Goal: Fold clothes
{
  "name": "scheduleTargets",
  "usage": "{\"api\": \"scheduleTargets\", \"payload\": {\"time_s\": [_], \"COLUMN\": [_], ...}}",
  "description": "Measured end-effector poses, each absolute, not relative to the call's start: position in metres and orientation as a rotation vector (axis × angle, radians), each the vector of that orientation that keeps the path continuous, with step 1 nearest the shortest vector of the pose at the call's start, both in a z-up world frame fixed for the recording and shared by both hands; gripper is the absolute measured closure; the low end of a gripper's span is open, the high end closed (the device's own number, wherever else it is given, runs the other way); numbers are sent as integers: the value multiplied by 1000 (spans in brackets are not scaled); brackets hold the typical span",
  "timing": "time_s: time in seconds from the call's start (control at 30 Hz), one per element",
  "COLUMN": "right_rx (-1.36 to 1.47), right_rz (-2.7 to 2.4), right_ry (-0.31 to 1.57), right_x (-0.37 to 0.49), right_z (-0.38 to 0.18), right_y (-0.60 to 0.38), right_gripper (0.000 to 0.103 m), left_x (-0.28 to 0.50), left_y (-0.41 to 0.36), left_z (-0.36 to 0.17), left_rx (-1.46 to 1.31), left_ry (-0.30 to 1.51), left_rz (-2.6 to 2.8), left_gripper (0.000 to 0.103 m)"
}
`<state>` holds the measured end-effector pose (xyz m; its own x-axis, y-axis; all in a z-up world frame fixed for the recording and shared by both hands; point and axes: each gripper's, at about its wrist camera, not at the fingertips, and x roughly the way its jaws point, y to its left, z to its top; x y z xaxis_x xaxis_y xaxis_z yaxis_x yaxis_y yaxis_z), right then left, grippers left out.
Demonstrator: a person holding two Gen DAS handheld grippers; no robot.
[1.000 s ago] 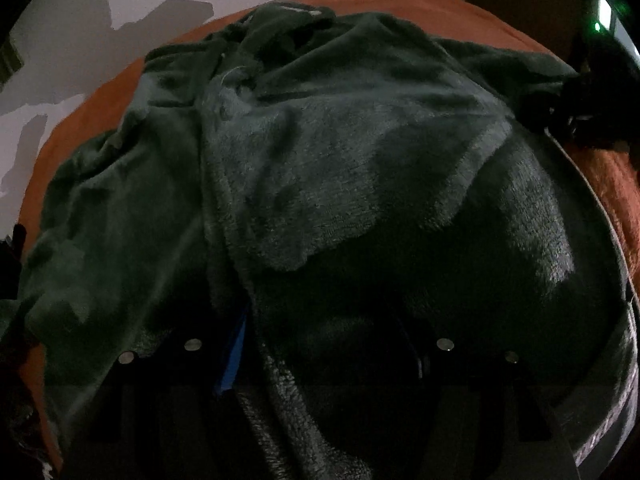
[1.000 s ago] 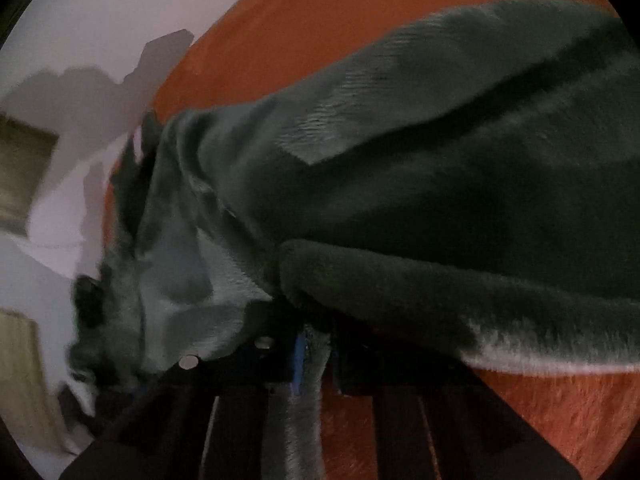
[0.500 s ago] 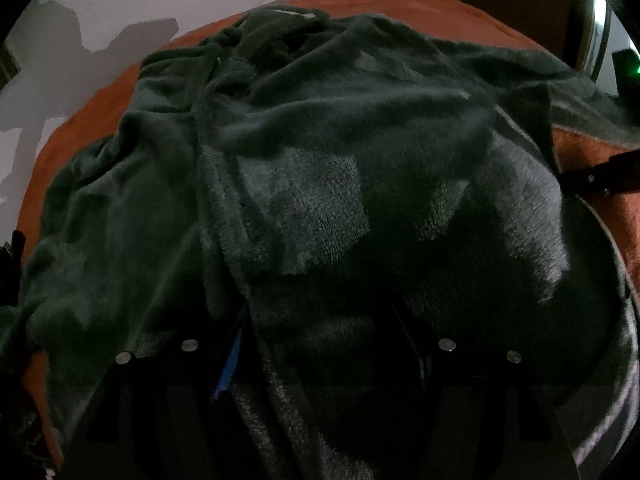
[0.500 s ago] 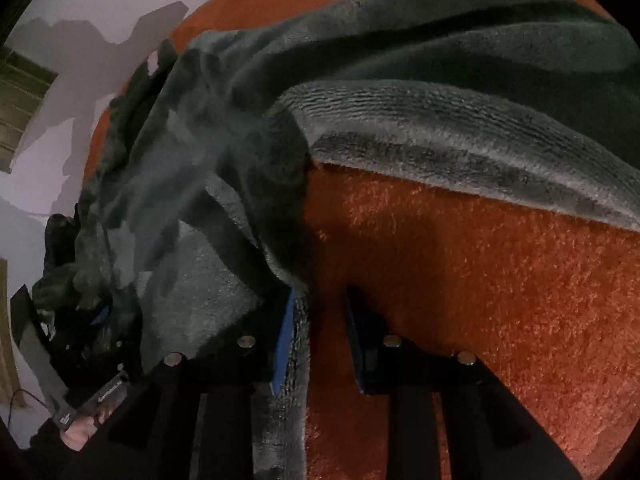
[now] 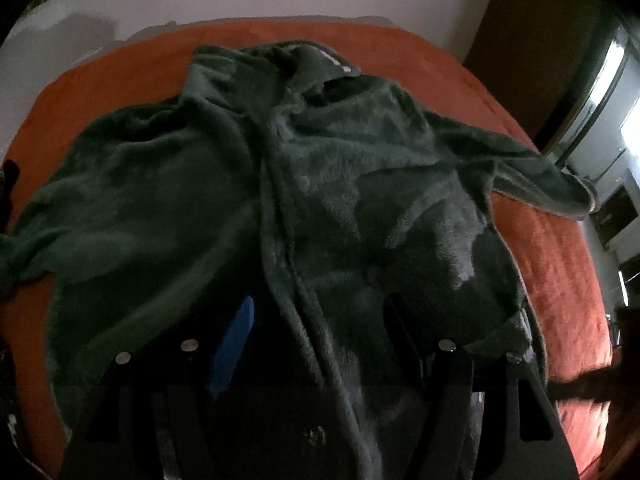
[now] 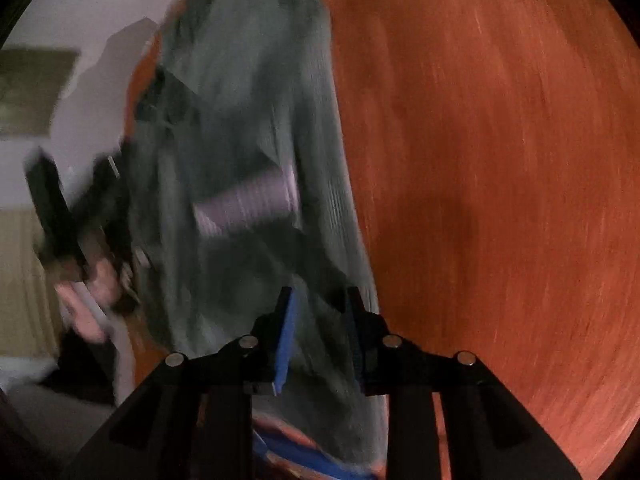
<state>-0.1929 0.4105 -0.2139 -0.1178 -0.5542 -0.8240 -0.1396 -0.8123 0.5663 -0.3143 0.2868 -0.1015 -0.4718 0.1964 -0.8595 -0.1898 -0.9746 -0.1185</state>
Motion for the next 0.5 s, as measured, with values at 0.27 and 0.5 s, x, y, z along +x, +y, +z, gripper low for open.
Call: {"api": "scheduleTargets", "payload": {"time_s": [0.27,0.5], "right_rx": [1854,1874], "right_rz": [-1981,-1918], "right_ry": [-876,-1035], "right_x": [-157,-142], "right_z": [-213,-224], "right_y": [419,429], "right_gripper": [79,79], "left_x": [-318,-318], "left_y": [277,287], "left_z": [-113,-119], "left_rx": [-1528,-1526], "left_ry": [-39,-18], "left_rz": [2494,2472], "left_gripper": [35,35]}}
